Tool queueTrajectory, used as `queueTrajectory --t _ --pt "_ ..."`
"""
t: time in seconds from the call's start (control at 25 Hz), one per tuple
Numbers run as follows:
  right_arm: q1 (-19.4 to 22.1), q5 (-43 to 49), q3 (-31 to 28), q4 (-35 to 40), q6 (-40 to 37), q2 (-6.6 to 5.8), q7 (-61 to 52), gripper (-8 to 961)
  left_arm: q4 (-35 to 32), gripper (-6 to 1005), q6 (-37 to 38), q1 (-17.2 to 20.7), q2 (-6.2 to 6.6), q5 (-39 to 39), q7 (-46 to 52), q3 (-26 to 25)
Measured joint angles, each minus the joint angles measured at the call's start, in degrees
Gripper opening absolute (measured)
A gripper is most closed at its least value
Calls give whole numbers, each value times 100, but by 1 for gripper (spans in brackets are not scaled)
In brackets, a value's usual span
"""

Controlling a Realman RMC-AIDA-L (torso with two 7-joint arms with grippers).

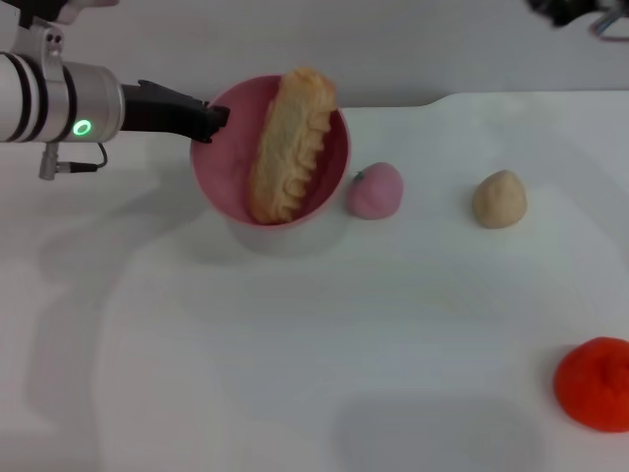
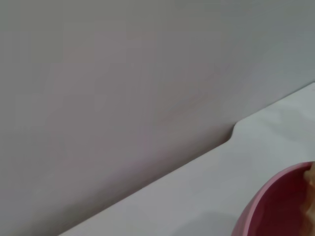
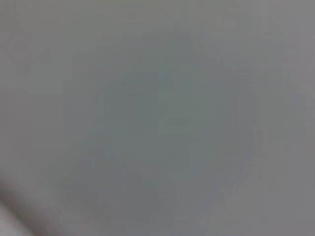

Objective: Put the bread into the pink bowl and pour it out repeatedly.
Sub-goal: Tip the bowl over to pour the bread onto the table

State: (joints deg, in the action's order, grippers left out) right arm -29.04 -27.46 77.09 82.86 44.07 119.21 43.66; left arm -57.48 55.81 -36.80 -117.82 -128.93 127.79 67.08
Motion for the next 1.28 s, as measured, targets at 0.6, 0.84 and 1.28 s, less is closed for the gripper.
queueTrajectory --t 0.6,0.84,1.28 --pt "1367 658 1735 -1924 -7159 33 -2145 433 58 48 -223 118 -13 438 0 537" --pt "1250 579 1826 -2921 -8393 5 -2771 433 43 48 -752 125 -21 957 0 1473" --pt "1307 -225 1504 -3620 -9887 -10 -2846 432 -44 48 -2261 117 -65 1486 0 3087"
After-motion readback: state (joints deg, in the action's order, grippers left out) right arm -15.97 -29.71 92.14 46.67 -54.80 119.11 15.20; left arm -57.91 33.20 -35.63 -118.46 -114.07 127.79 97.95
